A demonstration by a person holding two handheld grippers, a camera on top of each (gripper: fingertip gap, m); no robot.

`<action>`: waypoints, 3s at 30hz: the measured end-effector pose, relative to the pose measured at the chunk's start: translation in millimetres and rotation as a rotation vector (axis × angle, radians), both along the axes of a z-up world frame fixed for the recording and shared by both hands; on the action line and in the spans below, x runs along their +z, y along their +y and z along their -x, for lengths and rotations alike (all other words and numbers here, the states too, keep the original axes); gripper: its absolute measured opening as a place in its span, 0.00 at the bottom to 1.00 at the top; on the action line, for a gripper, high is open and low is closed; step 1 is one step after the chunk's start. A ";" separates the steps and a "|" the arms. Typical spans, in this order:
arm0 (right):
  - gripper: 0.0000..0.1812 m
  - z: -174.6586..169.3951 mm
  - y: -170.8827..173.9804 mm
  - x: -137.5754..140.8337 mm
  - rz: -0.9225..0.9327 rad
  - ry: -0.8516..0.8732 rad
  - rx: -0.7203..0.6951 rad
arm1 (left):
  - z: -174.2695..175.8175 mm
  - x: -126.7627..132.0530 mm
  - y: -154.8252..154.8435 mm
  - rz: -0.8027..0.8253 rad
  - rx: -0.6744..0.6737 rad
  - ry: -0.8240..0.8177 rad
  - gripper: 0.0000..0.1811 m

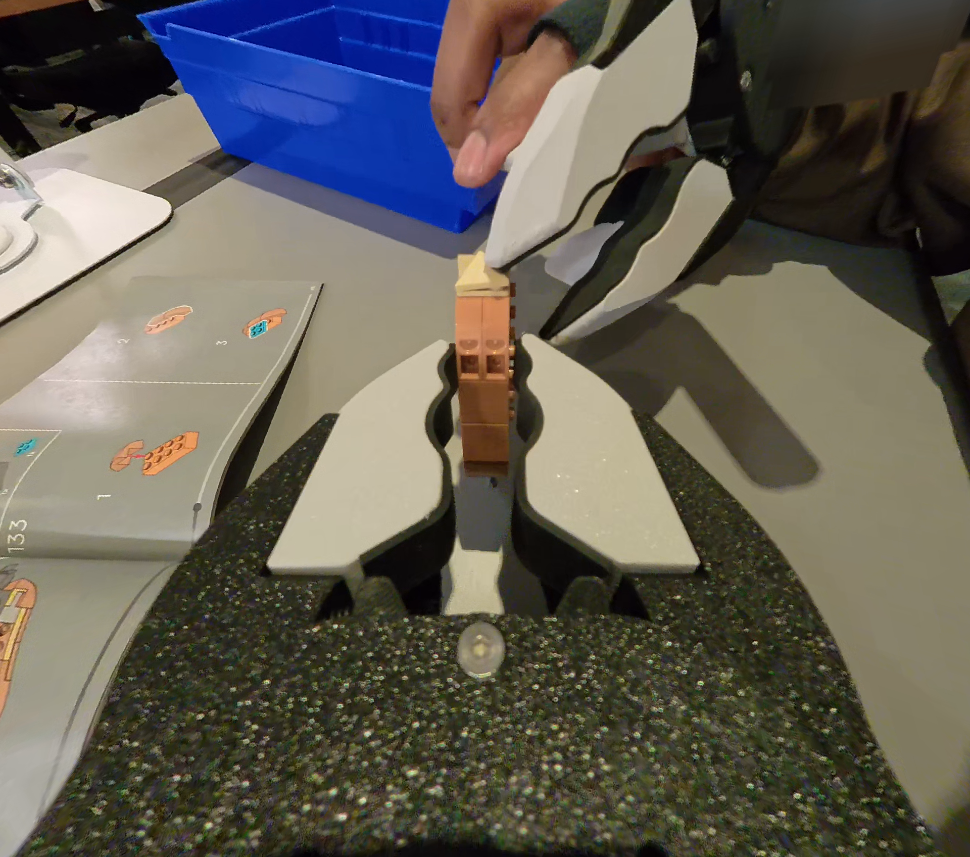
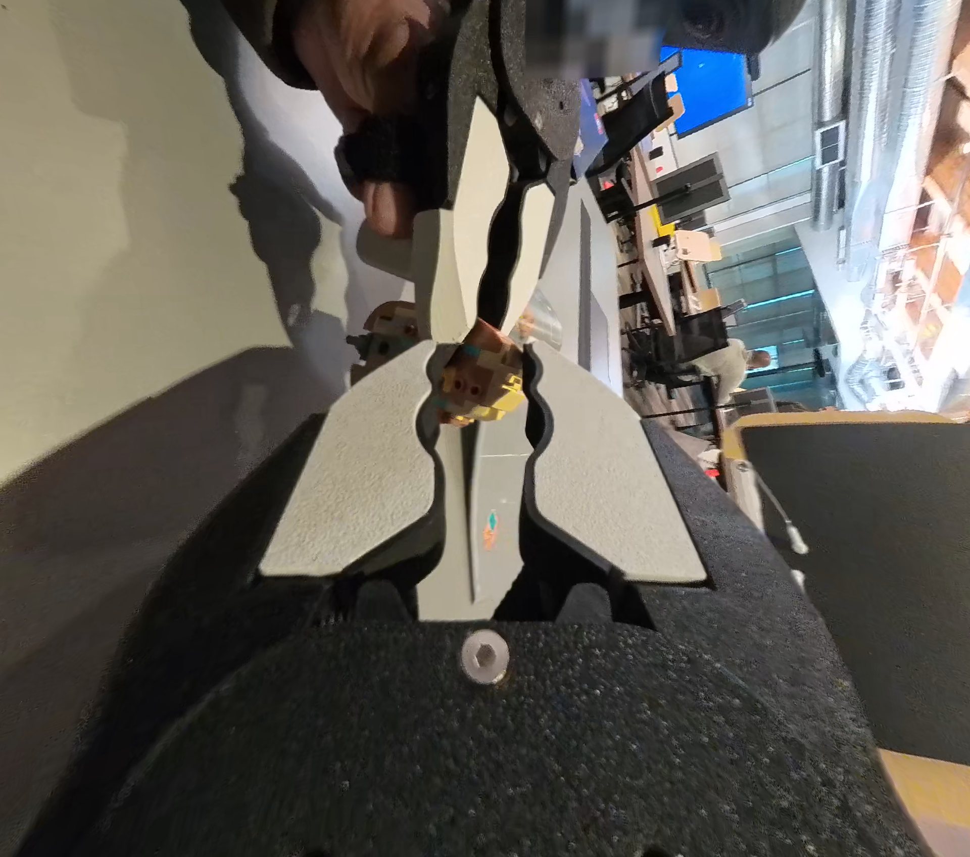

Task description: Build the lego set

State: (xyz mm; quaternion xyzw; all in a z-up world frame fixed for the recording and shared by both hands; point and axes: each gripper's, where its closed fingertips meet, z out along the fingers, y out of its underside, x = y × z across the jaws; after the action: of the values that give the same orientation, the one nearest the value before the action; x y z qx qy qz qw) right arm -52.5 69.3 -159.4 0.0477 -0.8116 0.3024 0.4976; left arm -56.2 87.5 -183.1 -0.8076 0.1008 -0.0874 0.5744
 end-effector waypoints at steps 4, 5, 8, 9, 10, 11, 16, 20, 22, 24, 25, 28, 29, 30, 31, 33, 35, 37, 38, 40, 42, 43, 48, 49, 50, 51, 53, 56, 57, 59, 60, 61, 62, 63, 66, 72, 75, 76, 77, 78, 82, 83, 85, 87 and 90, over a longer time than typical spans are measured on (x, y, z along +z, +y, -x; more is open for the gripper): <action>0.23 1.1 -3.0 5.8 0.071 0.020 0.002 | 1.6 4.7 -0.9 -0.024 0.002 -0.029 0.11; 0.23 1.7 -2.4 9.3 0.105 0.031 0.001 | 2.5 5.7 -1.4 -0.027 0.005 -0.036 0.11; 0.26 0.8 -0.9 21.2 0.266 0.015 0.003 | 4.9 8.8 -3.3 -0.041 0.006 -0.066 0.11; 0.26 0.6 -0.6 24.4 0.320 0.008 0.001 | 5.0 9.5 -4.0 -0.045 0.003 -0.077 0.11; 0.26 -0.3 -0.5 26.0 0.362 0.000 0.000 | 4.9 9.9 -4.6 -0.048 -0.001 -0.090 0.11; 0.25 -0.9 -0.7 26.1 0.396 -0.010 -0.001 | 4.9 10.8 -5.3 -0.053 -0.004 -0.107 0.11; 0.25 7.2 4.3 27.3 0.610 -0.038 -0.062 | 6.3 22.7 -9.6 -0.113 -0.026 -0.206 0.11; 0.23 11.2 7.8 26.2 0.811 -0.170 -0.079 | 5.4 31.4 -12.4 -0.161 -0.047 -0.219 0.11; 0.20 9.7 6.9 23.7 0.865 -0.244 -0.071 | 3.1 33.8 -13.1 -0.177 -0.060 -0.212 0.11; 0.17 7.6 4.5 21.1 0.905 -0.304 -0.059 | 0.7 36.8 -13.6 -0.198 -0.074 -0.206 0.11; 0.16 6.9 3.9 18.7 0.916 -0.333 -0.059 | -0.4 38.3 -13.9 -0.208 -0.080 -0.209 0.11; 0.16 2.5 -0.9 10.5 0.944 -0.435 -0.034 | -3.7 41.7 -15.1 -0.230 -0.104 -0.224 0.11; 0.16 1.2 -2.1 8.8 0.955 -0.464 -0.027 | -5.2 42.4 -15.4 -0.234 -0.114 -0.229 0.11; 0.16 0.1 -3.5 7.8 0.967 -0.489 -0.018 | -6.7 42.9 -15.6 -0.239 -0.124 -0.234 0.11; 0.16 -1.0 -5.3 7.3 0.979 -0.513 -0.008 | -8.5 43.7 -16.1 -0.245 -0.135 -0.239 0.11; 0.14 -2.4 -8.9 4.4 0.981 -0.557 0.001 | -12.2 45.5 -16.5 -0.260 -0.155 -0.247 0.11; 0.14 -4.2 -13.9 0.1 0.966 -0.589 0.009 | -16.5 46.5 -16.7 -0.272 -0.175 -0.246 0.11; 0.14 -5.3 -16.7 -1.5 0.960 -0.598 0.013 | -20.2 46.4 -16.5 -0.279 -0.189 -0.246 0.11; 0.13 -5.1 -16.5 -1.5 0.965 -0.598 0.013 | -21.4 46.3 -16.4 -0.281 -0.194 -0.248 0.11; 0.13 -4.6 -15.5 -2.6 0.974 -0.604 0.010 | -21.8 45.6 -15.7 -0.280 -0.194 -0.246 0.11; 0.12 -4.5 -14.4 -3.7 0.979 -0.597 0.005 | -22.1 44.3 -14.7 -0.277 -0.189 -0.230 0.11; 0.12 -4.4 -14.0 -4.1 0.983 -0.594 0.000 | -22.0 43.6 -14.3 -0.276 -0.184 -0.219 0.11; 0.12 -6.3 -13.4 -1.2 1.025 -0.589 0.009 | -16.9 43.7 -12.7 -0.275 -0.134 -0.160 0.15; 0.12 -6.6 -12.7 -0.7 1.030 -0.582 0.010 | -14.9 45.0 -12.8 -0.279 -0.119 -0.150 0.17; 0.12 -7.2 -12.7 0.6 1.039 -0.574 0.014 | -13.6 46.8 -13.3 -0.285 -0.111 -0.140 0.19; 0.12 -7.6 -12.8 1.4 1.048 -0.571 0.019 | -13.3 49.2 -14.4 -0.293 -0.110 -0.136 0.19; 0.12 -7.9 -12.3 2.1 1.052 -0.563 0.015 | -13.1 53.8 -16.1 -0.310 -0.112 -0.140 0.20; 0.12 -8.4 -11.1 2.4 1.057 -0.564 0.016 | -13.1 48.9 -16.3 -0.276 -0.112 -0.130 0.15; 0.12 -8.3 -10.8 2.0 1.056 -0.566 0.014 | -14.3 47.0 -16.2 -0.266 -0.118 -0.123 0.13; 0.12 -8.8 -11.1 1.5 1.049 -0.568 0.016 | -14.7 48.0 -16.4 -0.271 -0.116 -0.121 0.12; 0.12 -8.9 -11.2 1.1 1.042 -0.563 0.013 | -15.0 48.4 -16.7 -0.270 -0.120 -0.124 0.12; 0.12 -8.6 -10.8 0.5 1.033 -0.553 0.004 | -14.9 48.7 -16.7 -0.270 -0.117 -0.123 0.12; 0.12 -8.1 -10.1 0.1 1.022 -0.541 -0.006 | -14.9 48.7 -16.4 -0.273 -0.111 -0.115 0.12; 0.13 -8.0 -9.8 -0.3 1.012 -0.530 -0.013 | -15.8 48.1 -16.0 -0.273 -0.109 -0.105 0.12; 0.16 -7.5 -11.9 -3.0 0.977 -0.516 -0.040 | -19.8 43.8 -13.2 -0.260 -0.103 -0.071 0.11; 0.14 -8.7 -11.8 -1.6 1.018 -0.536 -0.030 | -22.6 44.5 -14.0 -0.274 -0.113 -0.070 0.11; 0.13 -7.5 -10.2 -1.7 1.025 -0.532 -0.038 | -21.4 43.0 -13.7 -0.262 -0.112 -0.092 0.12; 0.13 -7.3 -9.7 -1.1 1.028 -0.527 -0.038 | -20.8 42.8 -13.6 -0.258 -0.111 -0.100 0.12; 0.13 -7.1 -9.4 -0.7 1.029 -0.523 -0.040 | -20.3 42.5 -13.7 -0.253 -0.110 -0.101 0.12; 0.13 -6.8 -9.1 -0.7 1.029 -0.519 -0.044 | -19.6 42.4 -14.0 -0.250 -0.108 -0.093 0.12; 0.13 -5.2 -7.2 -1.1 1.038 -0.510 -0.070 | -15.0 55.0 -20.3 -0.305 -0.094 -0.034 0.15; 0.13 -4.7 -7.1 -1.6 1.037 -0.507 -0.078 | -14.6 60.8 -22.7 -0.331 -0.093 -0.025 0.15; 0.13 -4.0 -7.9 -3.3 1.024 -0.499 -0.093 | -17.8 71.7 -28.0 -0.394 -0.105 0.013 0.10; 0.13 -4.1 -9.3 -4.4 1.005 -0.489 -0.101 | -19.6 75.9 -30.0 -0.431 -0.096 0.087 0.04; 0.13 -3.8 -10.8 -5.8 0.980 -0.475 -0.110 | -19.2 73.2 -27.0 -0.424 -0.073 0.135 0.01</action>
State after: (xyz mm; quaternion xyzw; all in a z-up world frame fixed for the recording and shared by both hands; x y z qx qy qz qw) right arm -48.6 58.5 -165.2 -0.3018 -0.6672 0.6209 0.2797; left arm -36.9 60.6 -109.9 -0.6687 0.1844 -0.0307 0.7197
